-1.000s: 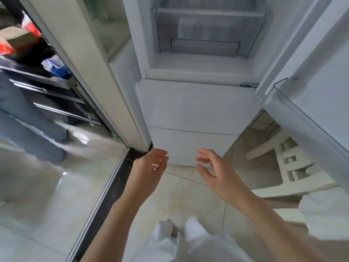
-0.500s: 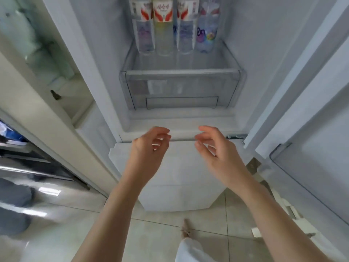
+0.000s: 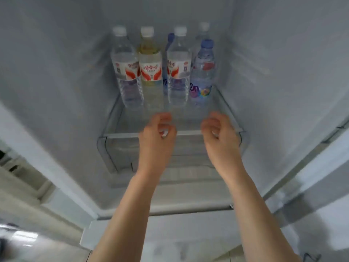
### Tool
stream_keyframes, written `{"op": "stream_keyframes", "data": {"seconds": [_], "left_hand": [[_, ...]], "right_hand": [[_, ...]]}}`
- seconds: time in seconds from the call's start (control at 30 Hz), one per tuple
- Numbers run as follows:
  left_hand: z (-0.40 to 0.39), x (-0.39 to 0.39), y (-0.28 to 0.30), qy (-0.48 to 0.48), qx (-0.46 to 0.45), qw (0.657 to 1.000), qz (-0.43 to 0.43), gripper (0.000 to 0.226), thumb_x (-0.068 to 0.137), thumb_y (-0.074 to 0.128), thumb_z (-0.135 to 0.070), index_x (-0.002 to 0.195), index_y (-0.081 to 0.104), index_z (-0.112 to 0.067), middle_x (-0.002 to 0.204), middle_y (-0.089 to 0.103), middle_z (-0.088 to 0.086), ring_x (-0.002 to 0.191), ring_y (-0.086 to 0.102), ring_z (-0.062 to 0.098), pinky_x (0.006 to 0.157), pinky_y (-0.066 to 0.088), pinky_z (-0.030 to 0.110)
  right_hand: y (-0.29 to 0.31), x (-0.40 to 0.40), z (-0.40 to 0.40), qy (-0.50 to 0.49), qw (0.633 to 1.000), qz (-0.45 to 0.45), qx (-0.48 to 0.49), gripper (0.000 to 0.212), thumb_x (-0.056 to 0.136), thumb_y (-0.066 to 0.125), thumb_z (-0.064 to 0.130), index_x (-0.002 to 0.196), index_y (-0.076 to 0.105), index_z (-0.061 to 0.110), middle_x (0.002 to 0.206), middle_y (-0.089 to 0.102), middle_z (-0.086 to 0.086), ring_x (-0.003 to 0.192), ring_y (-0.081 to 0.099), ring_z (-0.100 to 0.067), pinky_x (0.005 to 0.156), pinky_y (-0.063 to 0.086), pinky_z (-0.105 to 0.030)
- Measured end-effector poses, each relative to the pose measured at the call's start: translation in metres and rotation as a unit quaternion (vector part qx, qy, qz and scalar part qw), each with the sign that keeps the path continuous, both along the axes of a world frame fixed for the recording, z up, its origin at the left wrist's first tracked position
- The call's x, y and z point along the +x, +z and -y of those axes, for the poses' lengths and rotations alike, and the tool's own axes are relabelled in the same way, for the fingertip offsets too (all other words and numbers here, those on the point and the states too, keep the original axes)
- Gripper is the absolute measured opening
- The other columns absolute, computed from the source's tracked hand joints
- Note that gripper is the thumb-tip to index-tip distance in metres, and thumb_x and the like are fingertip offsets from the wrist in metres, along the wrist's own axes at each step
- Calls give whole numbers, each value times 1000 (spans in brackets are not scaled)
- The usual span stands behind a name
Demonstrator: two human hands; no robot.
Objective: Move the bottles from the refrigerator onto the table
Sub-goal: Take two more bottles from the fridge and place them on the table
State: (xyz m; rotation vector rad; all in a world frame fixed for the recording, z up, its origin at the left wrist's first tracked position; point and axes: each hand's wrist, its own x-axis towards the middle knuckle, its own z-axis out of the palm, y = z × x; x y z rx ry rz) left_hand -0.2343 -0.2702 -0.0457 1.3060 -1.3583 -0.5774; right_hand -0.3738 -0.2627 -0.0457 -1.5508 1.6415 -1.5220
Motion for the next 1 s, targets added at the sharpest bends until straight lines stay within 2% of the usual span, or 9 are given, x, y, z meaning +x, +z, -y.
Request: {"op": "stream_keyframes", "data": {"seconds": [0.13,0.27,0.33,0.4,0.43,0.57,0.67,0.77,1.0], "left_hand": [[48,-12,6,-16,5,1000,-3,41,87,64,-12,127,55,-14,121,65,3,110,62,16,95,50,32],[92,-23,1,-61,-15,998,30,66,86,65,-14,145,36,-10,143,50,9,132,47,21,111,39,40],[106,-30,-3,-82,-22,995,43,82,84,67,-15,151,21,-6,153,36,12,141,35,24,116,31,44],[118,-37,-5,-99,-15,994,41,93,84,70,-14,152,8,-2,159,19,16,148,19,26,120,20,45],[124,-40,-6,-102,-9,994,33,95,85,70,-14,153,3,-2,160,12,16,149,12,26,122,15,44],[142,-51,-7,-76,7,997,27,103,88,69,-24,152,-9,-1,162,-5,15,150,-3,25,123,2,40],[154,-57,-5,-40,16,999,9,104,88,69,-28,151,-10,0,162,-2,15,150,0,25,122,3,39],[162,-56,-9,-20,2,1000,4,101,85,71,-20,151,-3,2,160,6,17,149,7,27,119,5,35],[175,-61,-12,43,-19,999,-10,91,80,73,-5,148,13,4,151,28,25,141,30,36,116,28,50]], "right_hand": [[7,3,35,-22,1000,12,-4,36,88,55,22,121,52,9,108,65,-7,101,62,-23,93,48,-43],[12,1,65,-49,999,3,-21,34,90,59,16,123,52,9,108,58,-3,103,59,-23,93,49,-43],[13,0,76,-53,998,6,-18,30,91,60,17,119,53,12,105,55,5,102,58,-17,93,48,-31],[14,-1,89,-53,998,12,-22,20,90,61,15,106,51,22,93,52,18,88,55,1,82,41,-6],[16,-2,97,-52,998,13,-26,22,90,62,14,102,48,25,90,48,22,82,53,6,75,38,0],[18,-7,122,-36,999,22,-15,22,91,62,19,103,45,27,91,50,21,82,52,7,71,37,2],[19,-15,139,-10,999,30,-2,23,90,62,17,98,44,29,87,51,20,77,55,16,66,39,1],[22,-20,151,26,998,49,1,30,88,64,13,105,43,24,92,50,25,74,51,28,65,39,2],[17,-20,174,27,998,59,-17,50,82,71,8,125,44,5,115,60,-2,97,60,-4,81,45,-6]]}}
